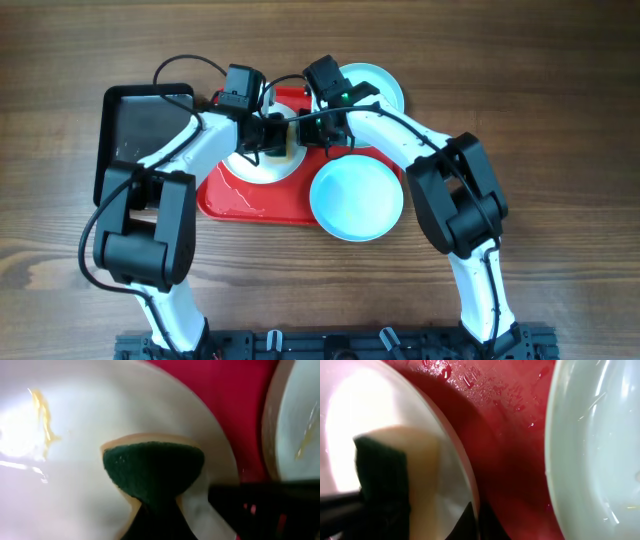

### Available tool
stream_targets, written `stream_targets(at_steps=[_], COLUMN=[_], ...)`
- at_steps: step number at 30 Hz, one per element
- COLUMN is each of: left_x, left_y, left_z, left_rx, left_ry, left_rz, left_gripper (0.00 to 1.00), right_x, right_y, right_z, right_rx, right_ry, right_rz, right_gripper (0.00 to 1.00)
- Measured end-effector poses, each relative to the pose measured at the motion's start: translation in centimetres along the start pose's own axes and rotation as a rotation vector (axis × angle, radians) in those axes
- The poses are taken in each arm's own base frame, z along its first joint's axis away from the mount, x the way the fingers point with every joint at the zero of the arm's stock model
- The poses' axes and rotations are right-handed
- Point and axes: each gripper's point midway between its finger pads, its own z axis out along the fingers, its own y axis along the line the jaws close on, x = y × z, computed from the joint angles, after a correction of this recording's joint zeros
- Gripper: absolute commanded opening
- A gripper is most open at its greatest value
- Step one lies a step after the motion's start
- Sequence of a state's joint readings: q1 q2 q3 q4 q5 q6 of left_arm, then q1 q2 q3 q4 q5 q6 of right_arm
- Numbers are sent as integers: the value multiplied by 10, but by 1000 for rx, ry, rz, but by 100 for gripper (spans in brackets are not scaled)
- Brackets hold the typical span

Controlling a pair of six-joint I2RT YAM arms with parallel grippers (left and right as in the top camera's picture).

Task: Clean dirty plates on tray and stack at the side
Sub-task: 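Scrub the white plate surface with the sponge in the left gripper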

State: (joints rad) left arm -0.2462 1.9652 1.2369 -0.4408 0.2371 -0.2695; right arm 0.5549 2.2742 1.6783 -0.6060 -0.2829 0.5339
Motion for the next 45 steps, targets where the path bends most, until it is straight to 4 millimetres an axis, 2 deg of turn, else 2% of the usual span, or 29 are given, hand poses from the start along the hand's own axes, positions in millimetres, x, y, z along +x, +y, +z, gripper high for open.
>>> stream_targets(at_steps=[7,12,16,19,23,26,33,40,45], left_x=[-10,-15,-12,-4,7,17,44,39,18], left_y=[18,49,69,75,71,62,15,-4,9], left_z=[-1,-9,-16,-20,-21,-22,-20,-14,-7], left_rx=[-106,-222,-271,-290,-246,-150,144,217,130], left_ry=[-56,-85,-70,-37,30,104,241,211,120], left_rz=[-36,-159,-265,-300,-272,-224,-113,-47,-54], left_gripper=[4,4,4,4,4,4,4,4,4], right_x=[4,8,11,13,14,14,13,10,8], right_y=[5,11,16,19,19,18,19,17,15], right_z=[2,3,5,5,5,5,4,3,3], right_rx=[-3,-6,-13,-19,-19,-18,-33,-34,-35], right_ry=[5,10,15,20,24,24,29,23,18], right_rz=[-12,-24,-35,-38,-50,-61,-80,-76,-73], right_gripper=[4,4,4,4,4,4,4,4,4])
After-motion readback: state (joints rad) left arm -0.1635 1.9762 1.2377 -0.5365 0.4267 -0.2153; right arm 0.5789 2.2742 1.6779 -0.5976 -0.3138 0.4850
